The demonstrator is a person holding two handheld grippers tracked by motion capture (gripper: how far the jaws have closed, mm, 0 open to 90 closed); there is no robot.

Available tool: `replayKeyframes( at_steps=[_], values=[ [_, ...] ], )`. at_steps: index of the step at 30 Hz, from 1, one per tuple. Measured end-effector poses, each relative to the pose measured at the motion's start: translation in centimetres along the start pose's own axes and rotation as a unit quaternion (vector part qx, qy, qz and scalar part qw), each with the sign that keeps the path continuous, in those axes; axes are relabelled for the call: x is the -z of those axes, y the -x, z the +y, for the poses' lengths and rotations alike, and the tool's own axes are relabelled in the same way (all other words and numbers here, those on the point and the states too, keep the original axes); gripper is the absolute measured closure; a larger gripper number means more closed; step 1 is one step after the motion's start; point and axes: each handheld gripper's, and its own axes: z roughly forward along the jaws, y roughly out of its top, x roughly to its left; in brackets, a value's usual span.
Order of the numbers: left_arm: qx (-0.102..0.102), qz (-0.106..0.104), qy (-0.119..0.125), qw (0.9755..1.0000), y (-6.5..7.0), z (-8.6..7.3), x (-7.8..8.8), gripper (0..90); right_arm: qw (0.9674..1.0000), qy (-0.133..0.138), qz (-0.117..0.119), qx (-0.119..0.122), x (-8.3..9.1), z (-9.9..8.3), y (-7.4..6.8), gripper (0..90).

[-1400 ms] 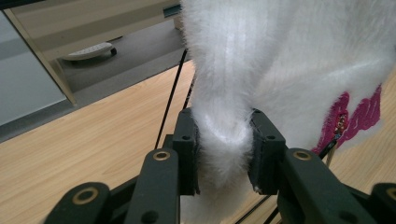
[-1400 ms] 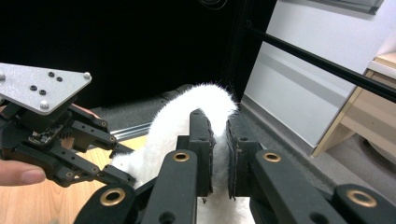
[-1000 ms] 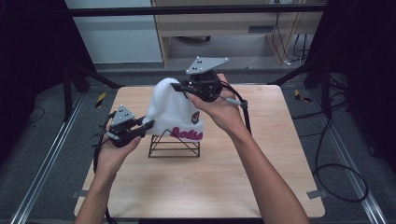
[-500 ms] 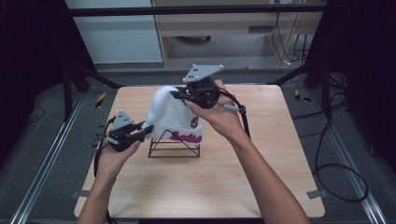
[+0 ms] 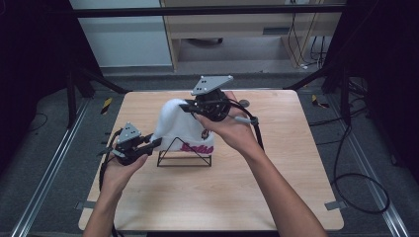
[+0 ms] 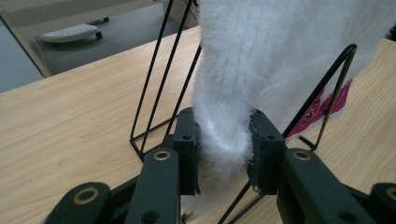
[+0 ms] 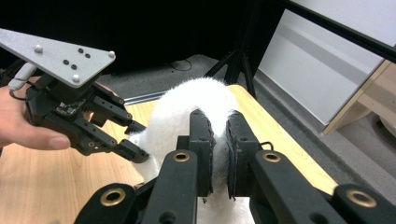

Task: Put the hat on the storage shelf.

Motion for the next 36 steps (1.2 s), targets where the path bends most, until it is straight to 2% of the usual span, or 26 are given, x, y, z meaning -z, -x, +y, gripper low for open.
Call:
replayKeyframes(
  at_steps=[14,21,25,31,36],
  values=[
    [0.009,-0.006,-0.009,0.9999,-0.4,-1.7,-0.3,67.4,0.9998,-0.019,0.01,-0.001,-1.0,-1.0,-0.8,83.3],
    [0.021,-0.014,-0.001,0.9997,-0.6,-2.6,0.1,61.2,0.9991,-0.039,0.016,0.001,-1.9,-1.6,-1.5,83.4],
    [0.032,-0.006,0.007,0.9994,-1.2,-3.1,1.0,59.0,0.9982,-0.057,0.017,0.01,-3.2,-1.9,-2.2,83.5],
    [0.051,0.015,0.013,0.9985,-2.4,-3.5,2.2,57.2,0.9987,-0.045,0.022,0.003,-3.8,-1.5,-2.3,83.5],
    [0.056,0.022,0.01,0.9982,-2.8,-3.8,2.3,54.2,0.9986,-0.048,0.021,0.003,-4.1,-1.5,-2.3,83.4]
  ],
)
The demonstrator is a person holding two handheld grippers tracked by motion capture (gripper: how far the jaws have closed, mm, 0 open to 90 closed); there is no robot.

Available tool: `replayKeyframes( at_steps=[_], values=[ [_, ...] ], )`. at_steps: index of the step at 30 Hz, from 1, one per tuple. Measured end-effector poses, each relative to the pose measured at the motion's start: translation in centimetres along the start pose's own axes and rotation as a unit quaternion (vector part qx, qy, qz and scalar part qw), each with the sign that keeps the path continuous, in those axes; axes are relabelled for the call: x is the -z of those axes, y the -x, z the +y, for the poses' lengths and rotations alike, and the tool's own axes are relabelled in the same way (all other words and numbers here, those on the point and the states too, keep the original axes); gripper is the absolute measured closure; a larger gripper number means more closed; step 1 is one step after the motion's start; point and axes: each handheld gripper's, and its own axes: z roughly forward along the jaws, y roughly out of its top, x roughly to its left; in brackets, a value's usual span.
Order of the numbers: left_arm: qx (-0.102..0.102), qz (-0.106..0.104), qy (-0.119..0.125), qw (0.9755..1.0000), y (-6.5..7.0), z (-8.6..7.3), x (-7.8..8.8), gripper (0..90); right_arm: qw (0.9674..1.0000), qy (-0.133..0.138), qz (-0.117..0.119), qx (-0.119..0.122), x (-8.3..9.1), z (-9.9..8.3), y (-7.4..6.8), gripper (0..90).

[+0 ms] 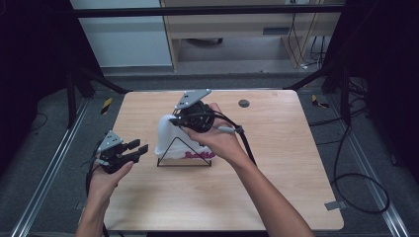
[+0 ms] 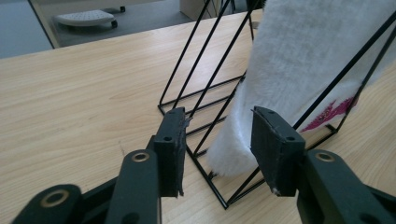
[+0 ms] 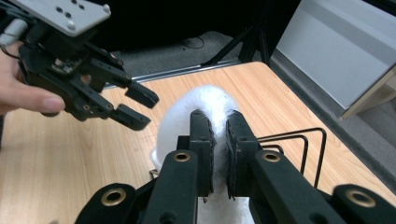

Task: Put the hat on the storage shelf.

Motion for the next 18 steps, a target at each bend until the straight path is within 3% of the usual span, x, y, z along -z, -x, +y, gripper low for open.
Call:
replayKeyframes(
  at_steps=[5,7,8,9,12,18],
  values=[
    [-0.001,0.012,-0.005,0.9999,-0.2,-0.3,0.1,50.1,0.9997,-0.022,0.0,-0.01,-0.7,-1.4,0.4,82.0],
    [-0.002,0.019,-0.006,0.9998,-0.2,-0.3,0.1,46.7,0.9996,-0.023,-0.003,-0.016,-0.8,-1.9,0.6,76.6],
    [-0.002,0.024,-0.009,0.9997,-0.3,-0.4,0.2,42.1,0.9995,-0.021,-0.008,-0.021,-0.5,-2.0,0.7,68.7],
    [-0.002,0.029,-0.01,0.9995,-0.4,-0.4,0.2,42.1,0.9995,-0.021,-0.008,-0.021,-0.5,-2.0,0.7,68.7],
    [-0.003,0.044,-0.021,0.9988,-0.6,-0.5,0.3,30.9,0.9995,0.001,-0.007,-0.031,1.1,-1.9,0.7,59.9],
    [-0.008,0.065,-0.044,0.9969,-1.0,-1.2,0.0,14.8,0.9986,0.006,-0.03,-0.043,3.4,-2.3,0.9,48.2]
  ],
)
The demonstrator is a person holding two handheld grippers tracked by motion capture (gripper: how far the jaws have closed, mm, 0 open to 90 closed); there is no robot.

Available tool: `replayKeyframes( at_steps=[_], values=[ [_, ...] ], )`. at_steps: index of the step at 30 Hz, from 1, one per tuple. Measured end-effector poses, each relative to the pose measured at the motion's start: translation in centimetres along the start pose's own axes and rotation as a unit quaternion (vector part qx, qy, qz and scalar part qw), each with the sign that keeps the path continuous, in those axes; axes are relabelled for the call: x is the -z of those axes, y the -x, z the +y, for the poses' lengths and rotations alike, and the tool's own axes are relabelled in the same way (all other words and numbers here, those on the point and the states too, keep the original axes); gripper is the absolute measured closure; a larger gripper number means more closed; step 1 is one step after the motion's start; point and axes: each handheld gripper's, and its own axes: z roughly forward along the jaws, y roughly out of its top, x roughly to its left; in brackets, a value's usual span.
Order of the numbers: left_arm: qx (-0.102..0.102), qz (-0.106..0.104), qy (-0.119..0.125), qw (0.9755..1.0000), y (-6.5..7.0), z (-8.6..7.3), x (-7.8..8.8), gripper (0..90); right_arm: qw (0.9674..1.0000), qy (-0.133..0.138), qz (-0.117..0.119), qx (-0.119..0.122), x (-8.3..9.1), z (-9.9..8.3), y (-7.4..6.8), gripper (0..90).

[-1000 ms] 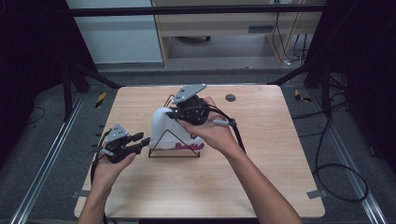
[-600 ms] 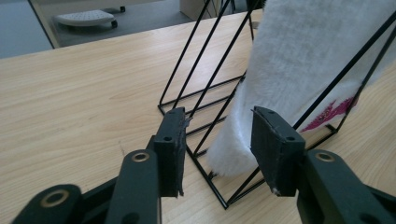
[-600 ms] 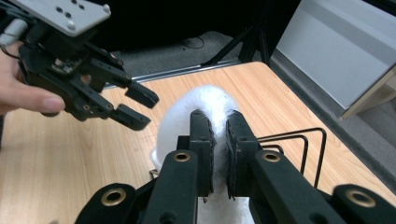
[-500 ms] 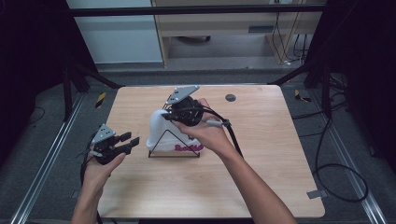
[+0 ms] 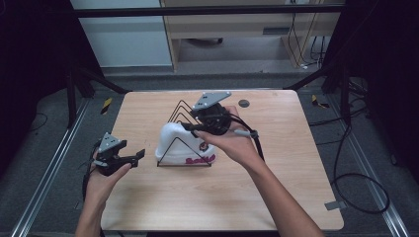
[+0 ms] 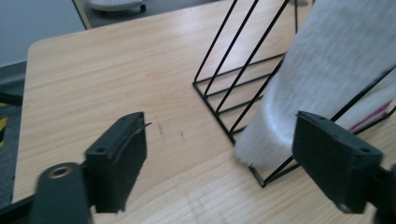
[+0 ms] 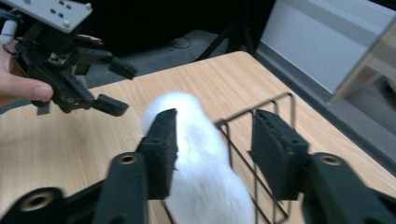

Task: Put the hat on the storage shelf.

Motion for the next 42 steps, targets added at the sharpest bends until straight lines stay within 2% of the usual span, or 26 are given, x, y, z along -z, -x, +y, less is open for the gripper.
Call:
replayKeyframes(
  at_steps=[1,2,3,4,6,7,8,10,11,18,19,21,22,25,27,28,29,30,31,32,33,36,40,41,42],
  values=[
    [-0.001,0.005,-0.012,0.9999,-0.1,-0.5,-0.3,10.1,0.9998,0.004,-0.015,-0.009,1.1,-0.6,0.3,42.6],
    [0.001,0.005,-0.014,0.9999,-0.2,-0.7,-0.5,9.6,0.9995,0.004,-0.03,-0.013,1.6,-1.0,0.5,39.3],
    [0.001,0.005,-0.014,0.9999,-0.2,-0.7,-0.5,9.1,0.9995,0.004,-0.03,-0.013,1.6,-1.0,0.5,39.3],
    [0.002,0.007,-0.015,0.9999,-0.2,-1.0,-0.7,8.7,0.9986,0.004,-0.047,-0.022,2.5,-2.0,1.0,35.6],
    [0.002,0.011,-0.023,0.9997,-0.3,-1.5,-1.0,7.9,0.9973,-0.001,-0.065,-0.034,3.2,-3.1,1.5,31.6],
    [-0.001,0.011,-0.026,0.9996,-0.3,-1.8,-1.1,7.9,0.9973,-0.001,-0.065,-0.034,3.2,-3.1,1.5,31.6],
    [0.0,0.009,-0.029,0.9995,-0.4,-2.0,-1.3,7.2,0.9959,-0.003,-0.077,-0.047,3.9,-4.3,2.0,28.6],
    [-0.003,0.011,-0.039,0.9992,-0.5,-2.3,-1.6,7.1,0.9953,-0.005,-0.083,-0.049,4.1,-4.8,2.1,27.2],
    [-0.002,0.013,-0.04,0.9991,-0.6,-2.4,-1.7,7.1,0.9934,-0.008,-0.095,-0.064,4.8,-6.2,2.5,25.1],
    [-0.011,0.006,-0.065,0.9978,-0.4,-3.6,-2.5,6.9,0.9886,-0.018,-0.117,-0.093,6.0,-10.0,3.4,17.9],
    [-0.013,0.007,-0.069,0.9975,-0.4,-3.8,-2.7,6.6,0.9867,-0.028,-0.123,-0.103,6.4,-11.2,3.7,16.6],
    [-0.015,0.009,-0.075,0.9971,-0.3,-4.0,-2.9,6.6,0.9855,-0.03,-0.128,-0.108,6.6,-11.9,3.8,16.0],
    [-0.017,0.009,-0.077,0.9968,-0.3,-4.1,-3.0,6.5,0.9833,-0.034,-0.131,-0.121,6.9,-13.2,4.1,13.7],
    [-0.016,0.009,-0.086,0.9961,-0.2,-4.5,-3.4,6.4,0.9806,-0.041,-0.136,-0.135,7.3,-15.2,4.3,11.4],
    [-0.017,0.008,-0.088,0.996,-0.2,-4.6,-3.4,6.4,0.9796,-0.045,-0.136,-0.141,7.4,-15.9,4.4,10.6],
    [-0.016,0.007,-0.088,0.996,-0.1,-4.7,-3.5,6.3,0.9788,-0.048,-0.135,-0.146,7.4,-16.6,4.4,10.4],
    [-0.016,0.007,-0.089,0.9959,-0.1,-4.8,-3.6,6.1,0.9772,-0.057,-0.133,-0.155,7.5,-18.1,4.3,10.1],
    [-0.016,0.007,-0.089,0.9959,-0.1,-4.8,-3.6,6.1,0.9772,-0.057,-0.133,-0.155,7.5,-18.1,4.3,10.1],
    [-0.017,0.008,-0.096,0.9952,-0.1,-4.8,-3.7,6.0,0.9745,-0.068,-0.134,-0.167,7.5,-19.6,4.2,9.7],
    [-0.019,0.009,-0.098,0.995,0.0,-4.9,-3.8,6.0,0.9735,-0.072,-0.134,-0.17,7.5,-20.4,4.2,9.7],
    [-0.019,0.009,-0.098,0.995,0.0,-4.9,-3.8,5.9,0.9735,-0.072,-0.134,-0.17,7.5,-20.4,4.2,9.7],
    [-0.021,0.008,-0.098,0.9949,0.1,-4.9,-3.9,5.7,0.9693,-0.086,-0.136,-0.186,7.4,-22.5,4.1,9.3],
    [-0.017,0.01,-0.102,0.9946,0.0,-5.3,-4.1,5.5,0.9615,-0.109,-0.145,-0.206,7.2,-25.1,4.1,9.2],
    [-0.014,0.011,-0.103,0.9945,-0.1,-5.4,-4.1,5.5,0.9575,-0.118,-0.149,-0.217,7.0,-26.1,4.1,9.2],
    [-0.011,0.011,-0.104,0.9945,-0.2,-5.6,-4.2,5.5,0.9559,-0.12,-0.153,-0.22,7.0,-26.6,4.2,9.3]
  ],
)
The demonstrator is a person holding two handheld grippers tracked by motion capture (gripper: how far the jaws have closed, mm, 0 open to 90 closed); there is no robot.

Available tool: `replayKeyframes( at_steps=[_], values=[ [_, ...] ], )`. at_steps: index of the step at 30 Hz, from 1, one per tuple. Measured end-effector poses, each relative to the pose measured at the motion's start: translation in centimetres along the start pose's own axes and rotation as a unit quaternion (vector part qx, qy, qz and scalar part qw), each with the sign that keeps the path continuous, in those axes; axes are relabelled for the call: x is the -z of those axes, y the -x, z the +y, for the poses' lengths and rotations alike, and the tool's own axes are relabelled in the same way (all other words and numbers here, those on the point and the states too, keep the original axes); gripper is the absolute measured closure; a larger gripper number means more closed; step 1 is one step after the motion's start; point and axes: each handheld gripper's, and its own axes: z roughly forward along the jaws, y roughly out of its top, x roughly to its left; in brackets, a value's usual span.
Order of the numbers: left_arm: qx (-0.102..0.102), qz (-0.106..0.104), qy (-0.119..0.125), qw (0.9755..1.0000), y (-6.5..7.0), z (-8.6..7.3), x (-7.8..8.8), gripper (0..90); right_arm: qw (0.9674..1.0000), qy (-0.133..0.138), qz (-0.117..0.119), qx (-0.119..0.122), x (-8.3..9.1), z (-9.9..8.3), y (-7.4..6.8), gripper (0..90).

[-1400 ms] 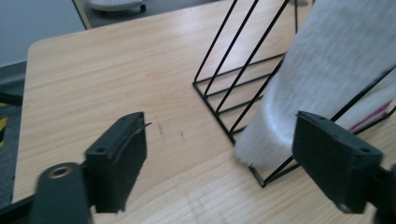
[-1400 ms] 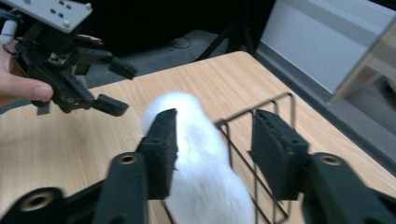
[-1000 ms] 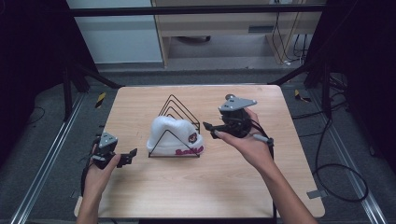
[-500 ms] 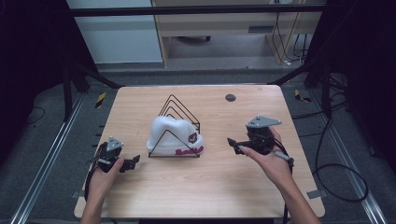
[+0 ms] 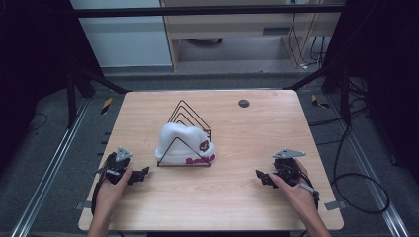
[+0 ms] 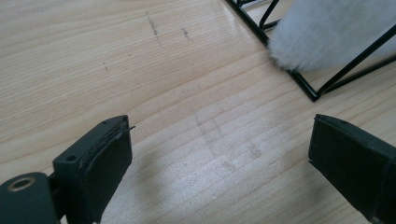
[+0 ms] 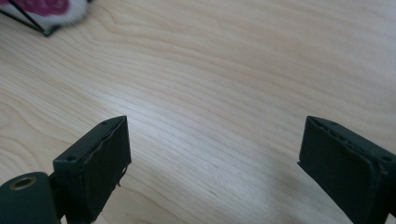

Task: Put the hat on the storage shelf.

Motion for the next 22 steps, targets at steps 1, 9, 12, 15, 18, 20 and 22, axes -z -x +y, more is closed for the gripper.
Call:
replayKeyframes(
  at_steps=[1,9,12,15,18,20,22],
  values=[
    [0.001,0.0,-0.001,1.0,0.0,0.0,0.0,5.5,1.0,-0.004,-0.004,-0.004,-0.2,-0.3,0.2,9.3],
    [0.007,-0.001,-0.008,0.9999,-0.1,-0.5,-0.6,4.4,0.9986,0.001,-0.052,-0.005,-1.1,-1.5,0.6,8.8],
    [0.015,-0.005,-0.004,0.9999,-0.2,-0.6,-0.8,2.9,0.9981,0.008,-0.062,0.001,-1.3,-1.7,0.4,7.9],
    [0.019,-0.005,0.001,0.9998,-0.3,-0.7,-0.9,1.1,0.9978,0.007,-0.066,-0.005,-1.3,-1.7,0.2,7.6],
    [0.022,-0.003,0.0,0.9998,-0.2,-0.8,-0.9,1.1,0.9976,0.008,-0.067,-0.011,-1.3,-1.7,0.1,7.5],
    [0.023,-0.002,0.0,0.9997,-0.2,-0.8,-0.8,1.1,0.9974,0.008,-0.07,-0.013,-1.3,-1.7,0.0,7.5],
    [0.023,-0.001,0.0,0.9997,-0.2,-0.8,-0.8,1.0,0.9967,0.009,-0.078,-0.02,-1.3,-1.7,-0.2,7.4]
  ],
)
